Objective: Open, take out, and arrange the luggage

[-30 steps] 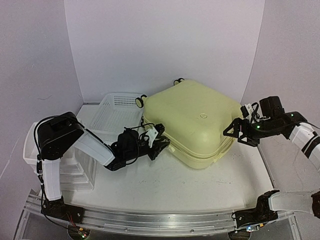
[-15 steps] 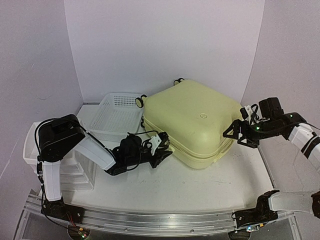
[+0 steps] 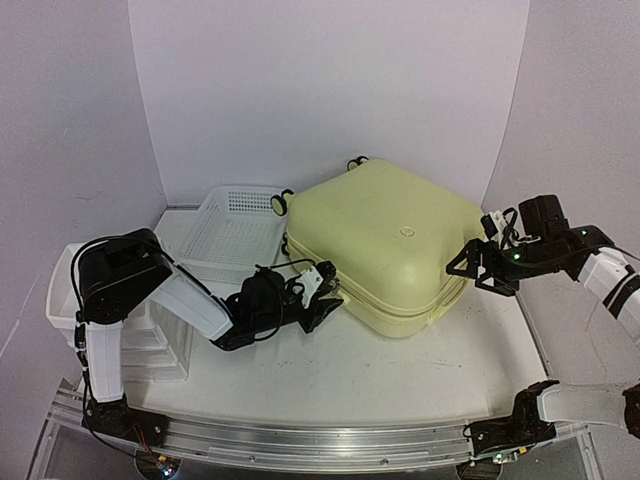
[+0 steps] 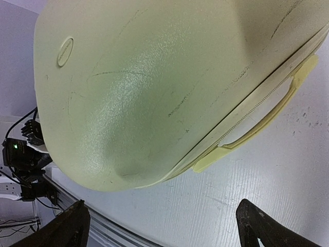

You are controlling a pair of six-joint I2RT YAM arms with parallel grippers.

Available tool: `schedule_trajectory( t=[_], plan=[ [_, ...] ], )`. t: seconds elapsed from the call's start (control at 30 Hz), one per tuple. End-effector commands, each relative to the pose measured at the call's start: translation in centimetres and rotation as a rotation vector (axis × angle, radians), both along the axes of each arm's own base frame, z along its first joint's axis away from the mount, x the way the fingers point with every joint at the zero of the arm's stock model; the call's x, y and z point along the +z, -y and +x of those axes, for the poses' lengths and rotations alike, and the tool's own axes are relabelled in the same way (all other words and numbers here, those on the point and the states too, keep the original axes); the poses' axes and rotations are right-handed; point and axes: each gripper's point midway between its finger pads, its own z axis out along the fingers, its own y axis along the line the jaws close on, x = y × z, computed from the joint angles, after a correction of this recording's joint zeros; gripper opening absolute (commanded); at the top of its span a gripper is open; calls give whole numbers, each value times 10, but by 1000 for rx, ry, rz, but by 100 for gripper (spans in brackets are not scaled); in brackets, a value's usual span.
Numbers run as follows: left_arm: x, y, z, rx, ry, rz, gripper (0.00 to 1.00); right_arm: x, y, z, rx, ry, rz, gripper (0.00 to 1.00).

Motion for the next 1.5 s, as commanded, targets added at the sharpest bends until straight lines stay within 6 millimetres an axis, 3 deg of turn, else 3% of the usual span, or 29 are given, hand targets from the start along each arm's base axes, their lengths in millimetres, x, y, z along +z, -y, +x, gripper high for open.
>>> schedule_trajectory(
  t=[0.0,0.23,0.7,0.97,1.37,1.47],
  plan=[
    [15,10,10,3,58,-33,38,7,-1,2,4,30,18,98],
    [12,15,10,-21,51,-35,38,6,-2,1,6,26,19,98],
    [28,19,9,-62,71,-51,31,1,-2,-1,4,11,19,98],
    [32,22,14,-44,57,-62,39,-1,-2,-3,4,5,21,98],
    [27,23,18,-21,21,-52,22,-3,-2,-4,2,2,24,98],
    [28,24,17,-28,7,-52,14,-4,-2,-4,3,-1,24,98]
  ],
)
